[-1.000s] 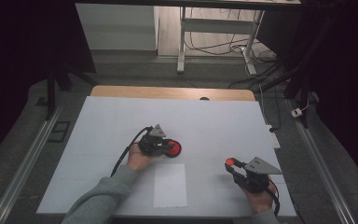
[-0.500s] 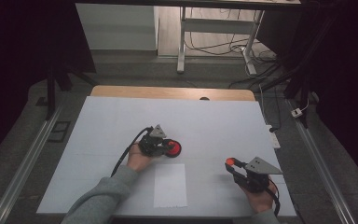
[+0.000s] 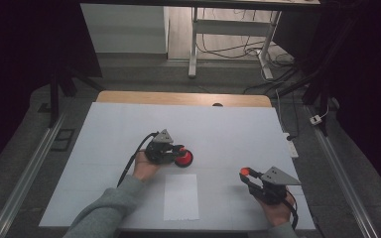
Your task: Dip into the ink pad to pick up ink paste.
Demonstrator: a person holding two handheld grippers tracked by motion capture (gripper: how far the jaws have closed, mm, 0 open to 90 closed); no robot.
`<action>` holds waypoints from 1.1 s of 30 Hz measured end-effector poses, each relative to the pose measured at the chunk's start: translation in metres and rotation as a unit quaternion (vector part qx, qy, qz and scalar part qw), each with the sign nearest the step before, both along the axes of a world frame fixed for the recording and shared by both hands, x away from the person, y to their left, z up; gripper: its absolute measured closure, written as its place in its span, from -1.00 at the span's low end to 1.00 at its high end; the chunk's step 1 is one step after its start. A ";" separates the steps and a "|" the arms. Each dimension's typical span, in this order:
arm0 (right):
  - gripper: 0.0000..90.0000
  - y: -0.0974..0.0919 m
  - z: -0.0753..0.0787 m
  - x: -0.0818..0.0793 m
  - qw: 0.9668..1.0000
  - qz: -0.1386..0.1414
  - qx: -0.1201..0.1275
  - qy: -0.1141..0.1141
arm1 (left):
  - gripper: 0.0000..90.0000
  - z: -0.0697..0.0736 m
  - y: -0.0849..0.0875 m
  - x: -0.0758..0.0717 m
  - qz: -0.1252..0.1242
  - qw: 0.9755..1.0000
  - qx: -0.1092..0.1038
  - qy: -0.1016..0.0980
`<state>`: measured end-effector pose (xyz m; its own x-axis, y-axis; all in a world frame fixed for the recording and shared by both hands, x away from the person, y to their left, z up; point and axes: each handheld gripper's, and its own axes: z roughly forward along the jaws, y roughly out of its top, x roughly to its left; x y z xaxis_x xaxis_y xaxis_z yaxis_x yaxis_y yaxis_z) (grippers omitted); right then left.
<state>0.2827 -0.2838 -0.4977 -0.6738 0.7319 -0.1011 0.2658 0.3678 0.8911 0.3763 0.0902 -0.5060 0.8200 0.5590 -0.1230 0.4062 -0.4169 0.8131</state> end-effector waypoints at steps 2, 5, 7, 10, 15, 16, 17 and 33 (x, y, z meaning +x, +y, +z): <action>0.43 0.000 0.000 0.000 1.000 0.000 0.001 0.000 | 0.61 0.002 0.001 -0.001 0.000 1.000 -0.003 0.001; 0.43 -0.001 -0.001 0.001 1.000 -0.001 -0.003 0.002 | 0.61 0.005 0.005 -0.002 0.000 1.000 -0.010 0.001; 0.43 -0.001 0.000 0.001 1.000 -0.001 -0.002 0.002 | 0.61 0.008 0.009 -0.003 -0.002 1.000 -0.016 0.002; 0.43 -0.001 0.000 0.001 1.000 0.000 -0.002 0.002 | 0.61 0.012 0.014 -0.006 -0.001 1.000 -0.022 0.000; 0.43 0.000 0.000 0.001 1.000 0.001 -0.003 0.001 | 0.61 0.020 0.020 -0.011 0.002 1.000 -0.027 -0.004; 0.43 0.001 0.000 0.001 1.000 0.001 -0.003 0.002 | 0.61 0.021 0.022 -0.012 0.002 1.000 -0.028 -0.004; 0.43 0.001 0.000 0.001 1.000 0.001 -0.003 0.002 | 0.60 0.022 0.023 -0.013 0.003 1.000 -0.027 -0.005; 0.43 0.000 -0.001 0.002 1.000 -0.001 -0.003 0.003 | 0.60 0.038 0.035 -0.031 -0.013 0.999 -0.039 -0.014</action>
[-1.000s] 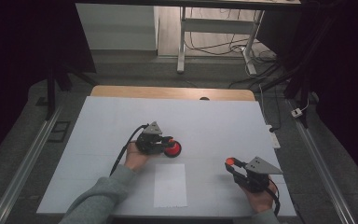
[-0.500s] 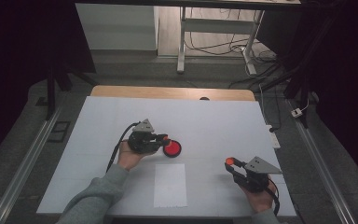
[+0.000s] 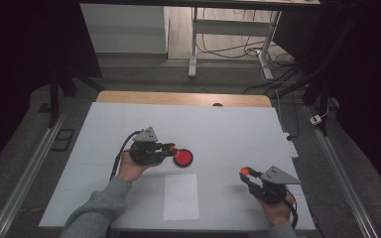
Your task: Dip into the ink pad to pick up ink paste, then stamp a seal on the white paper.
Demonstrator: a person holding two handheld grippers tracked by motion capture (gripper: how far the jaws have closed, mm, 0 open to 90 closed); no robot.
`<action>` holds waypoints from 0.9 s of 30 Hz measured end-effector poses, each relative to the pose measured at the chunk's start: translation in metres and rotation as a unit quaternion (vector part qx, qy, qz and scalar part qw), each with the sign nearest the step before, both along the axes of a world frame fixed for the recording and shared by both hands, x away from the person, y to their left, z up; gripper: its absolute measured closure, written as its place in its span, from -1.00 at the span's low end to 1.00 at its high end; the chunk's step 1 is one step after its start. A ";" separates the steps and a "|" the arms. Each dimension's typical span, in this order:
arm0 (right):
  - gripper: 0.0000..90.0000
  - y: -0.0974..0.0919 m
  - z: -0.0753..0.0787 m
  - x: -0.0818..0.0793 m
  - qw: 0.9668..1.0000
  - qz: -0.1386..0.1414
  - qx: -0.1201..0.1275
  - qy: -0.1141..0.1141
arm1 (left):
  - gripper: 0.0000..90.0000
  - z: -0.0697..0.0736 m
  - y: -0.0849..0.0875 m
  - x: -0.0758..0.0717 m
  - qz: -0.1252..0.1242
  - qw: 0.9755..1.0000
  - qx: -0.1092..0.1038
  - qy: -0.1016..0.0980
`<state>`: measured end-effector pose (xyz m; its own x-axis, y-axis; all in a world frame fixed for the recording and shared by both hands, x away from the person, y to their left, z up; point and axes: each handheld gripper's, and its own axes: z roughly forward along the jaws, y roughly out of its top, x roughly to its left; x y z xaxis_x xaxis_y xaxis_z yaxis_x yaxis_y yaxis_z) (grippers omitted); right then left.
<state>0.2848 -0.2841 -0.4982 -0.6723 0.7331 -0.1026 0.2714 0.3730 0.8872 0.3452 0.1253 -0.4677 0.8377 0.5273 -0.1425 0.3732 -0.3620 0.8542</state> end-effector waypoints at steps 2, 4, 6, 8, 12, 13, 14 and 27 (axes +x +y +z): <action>0.43 0.000 0.000 0.000 1.000 0.000 0.000 0.000 | 0.60 0.001 0.000 -0.002 -0.003 1.000 0.001 -0.001; 0.43 0.000 0.000 0.000 1.000 0.001 -0.001 0.000 | 0.60 0.002 0.000 -0.004 -0.004 1.000 0.001 0.000; 0.43 0.000 0.000 0.000 1.000 0.001 0.000 0.000 | 0.60 0.002 0.001 -0.005 -0.006 1.000 0.001 0.002; 0.43 0.000 0.000 0.000 1.000 0.001 0.000 0.000 | 0.60 0.002 0.002 -0.007 -0.008 1.000 0.001 0.003; 0.43 0.000 0.000 0.001 1.000 0.001 0.000 0.001 | 0.60 0.000 0.004 -0.011 -0.008 1.000 0.001 0.007; 0.43 0.000 0.000 0.001 1.000 0.001 0.000 0.001 | 0.60 0.000 0.005 -0.012 -0.007 1.000 0.001 0.008; 0.43 0.000 0.000 0.001 1.000 0.001 -0.001 0.001 | 0.60 0.000 0.005 -0.013 -0.008 1.000 0.001 0.008; 0.43 0.000 0.000 0.001 1.000 0.001 0.001 0.000 | 0.60 -0.004 0.003 -0.024 -0.024 1.000 0.002 0.014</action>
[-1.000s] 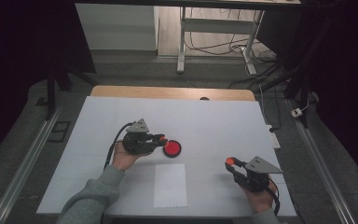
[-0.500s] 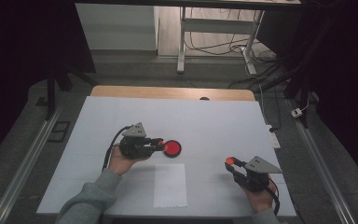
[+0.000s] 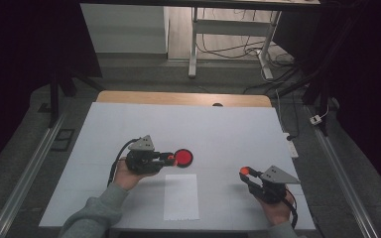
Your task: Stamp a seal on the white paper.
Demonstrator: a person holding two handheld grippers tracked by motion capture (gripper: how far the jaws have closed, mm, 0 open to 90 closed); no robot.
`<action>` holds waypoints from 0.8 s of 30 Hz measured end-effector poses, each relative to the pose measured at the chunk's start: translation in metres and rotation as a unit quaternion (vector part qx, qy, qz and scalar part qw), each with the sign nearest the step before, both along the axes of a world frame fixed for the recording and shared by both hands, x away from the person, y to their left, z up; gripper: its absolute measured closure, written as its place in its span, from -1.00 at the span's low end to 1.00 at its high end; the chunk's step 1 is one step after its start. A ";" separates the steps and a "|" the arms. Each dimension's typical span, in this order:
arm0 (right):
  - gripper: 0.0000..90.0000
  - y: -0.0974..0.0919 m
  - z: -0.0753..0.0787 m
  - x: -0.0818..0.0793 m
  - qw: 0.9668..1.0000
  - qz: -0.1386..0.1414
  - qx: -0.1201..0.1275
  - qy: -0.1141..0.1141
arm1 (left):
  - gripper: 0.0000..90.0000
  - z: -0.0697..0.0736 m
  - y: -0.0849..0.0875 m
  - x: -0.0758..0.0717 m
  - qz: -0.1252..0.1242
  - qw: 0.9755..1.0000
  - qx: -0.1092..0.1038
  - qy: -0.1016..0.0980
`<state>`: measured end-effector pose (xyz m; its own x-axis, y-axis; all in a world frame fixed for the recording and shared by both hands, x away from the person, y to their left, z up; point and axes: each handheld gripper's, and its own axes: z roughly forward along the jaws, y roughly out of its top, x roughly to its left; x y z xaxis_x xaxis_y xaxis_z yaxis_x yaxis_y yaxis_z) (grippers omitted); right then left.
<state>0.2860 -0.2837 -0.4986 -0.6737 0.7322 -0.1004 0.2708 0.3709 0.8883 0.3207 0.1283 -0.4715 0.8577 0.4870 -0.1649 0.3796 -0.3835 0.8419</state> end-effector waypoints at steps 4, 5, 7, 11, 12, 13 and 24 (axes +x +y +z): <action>0.43 0.000 0.000 0.000 1.000 0.001 0.000 0.000 | 0.60 -0.001 -0.002 -0.005 -0.007 1.000 0.004 0.001; 0.43 0.000 0.000 0.000 1.000 0.000 0.000 0.001 | 0.60 -0.002 -0.002 -0.007 -0.007 1.000 0.003 0.001; 0.43 0.000 0.000 0.000 1.000 -0.001 -0.001 0.002 | 0.60 -0.003 -0.004 -0.010 -0.009 1.000 0.006 0.001; 0.43 0.000 0.000 0.000 1.000 -0.001 -0.001 0.002 | 0.60 -0.004 -0.007 -0.015 -0.015 1.000 0.008 -0.002; 0.43 0.000 0.000 0.000 1.000 0.000 0.000 0.001 | 0.60 -0.005 -0.008 -0.016 -0.016 1.000 0.008 -0.002; 0.43 0.000 0.000 0.000 1.000 0.001 -0.001 0.000 | 0.60 -0.005 -0.008 -0.016 -0.018 1.000 0.009 -0.003; 0.43 -0.001 0.000 0.000 1.000 -0.004 -0.004 0.002 | 0.60 -0.016 -0.013 -0.026 -0.032 0.999 0.020 -0.002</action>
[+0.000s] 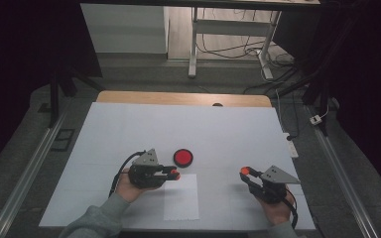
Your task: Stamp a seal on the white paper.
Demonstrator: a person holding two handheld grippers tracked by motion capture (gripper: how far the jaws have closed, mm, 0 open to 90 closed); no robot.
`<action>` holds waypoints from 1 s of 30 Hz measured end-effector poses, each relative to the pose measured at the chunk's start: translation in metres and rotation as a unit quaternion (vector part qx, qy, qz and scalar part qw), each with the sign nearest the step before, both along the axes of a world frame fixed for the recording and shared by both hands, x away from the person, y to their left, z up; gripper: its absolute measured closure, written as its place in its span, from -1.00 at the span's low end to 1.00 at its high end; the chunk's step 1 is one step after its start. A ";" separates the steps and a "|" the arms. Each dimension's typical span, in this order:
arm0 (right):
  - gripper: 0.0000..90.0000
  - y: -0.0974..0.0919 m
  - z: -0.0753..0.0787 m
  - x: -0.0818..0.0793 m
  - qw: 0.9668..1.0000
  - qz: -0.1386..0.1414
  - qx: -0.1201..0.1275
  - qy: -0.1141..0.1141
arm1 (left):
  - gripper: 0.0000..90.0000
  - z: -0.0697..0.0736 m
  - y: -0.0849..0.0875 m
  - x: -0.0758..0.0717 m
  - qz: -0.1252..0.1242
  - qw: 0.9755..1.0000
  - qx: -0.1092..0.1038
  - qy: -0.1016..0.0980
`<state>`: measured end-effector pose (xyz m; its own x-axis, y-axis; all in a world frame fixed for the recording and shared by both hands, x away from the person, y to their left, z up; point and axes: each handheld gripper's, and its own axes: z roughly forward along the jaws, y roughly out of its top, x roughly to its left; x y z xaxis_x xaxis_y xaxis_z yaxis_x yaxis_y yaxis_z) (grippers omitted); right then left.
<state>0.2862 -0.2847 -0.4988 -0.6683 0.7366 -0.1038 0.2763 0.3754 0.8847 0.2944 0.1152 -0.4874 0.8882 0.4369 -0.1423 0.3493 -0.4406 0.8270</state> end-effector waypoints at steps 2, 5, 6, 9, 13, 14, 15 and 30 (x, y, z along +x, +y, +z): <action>0.43 0.000 0.000 0.000 1.000 0.000 0.000 0.000 | 0.60 -0.003 -0.002 0.000 -0.002 1.000 0.003 0.002; 0.43 0.000 0.000 0.000 1.000 0.000 -0.001 0.001 | 0.60 -0.006 -0.006 -0.001 -0.007 1.000 0.008 0.001; 0.43 0.000 0.000 0.000 1.000 0.000 -0.001 0.000 | 0.60 -0.007 -0.007 -0.001 -0.010 1.000 0.010 0.001; 0.43 0.000 0.000 0.000 1.000 0.000 -0.001 0.001 | 0.60 -0.011 -0.011 -0.001 -0.013 1.000 0.014 -0.001; 0.43 0.000 0.000 0.000 1.000 0.000 -0.001 0.001 | 0.60 -0.015 -0.012 0.001 -0.014 1.000 0.020 0.003; 0.43 0.000 0.000 0.000 1.000 0.001 -0.001 0.001 | 0.60 -0.016 -0.013 0.001 -0.014 1.000 0.021 0.003; 0.43 0.000 0.000 0.000 1.000 0.001 -0.001 0.001 | 0.60 -0.017 -0.013 0.001 -0.014 1.000 0.022 0.004; 0.43 0.000 0.000 0.000 1.000 0.000 -0.001 0.001 | 0.60 -0.032 -0.021 0.004 -0.017 0.999 0.050 0.010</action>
<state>0.2863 -0.2844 -0.4993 -0.6689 0.7361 -0.1037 0.2785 0.3775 0.8831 0.2986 0.0940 -0.5190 0.9000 0.4199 -0.1169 0.3486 -0.5325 0.7713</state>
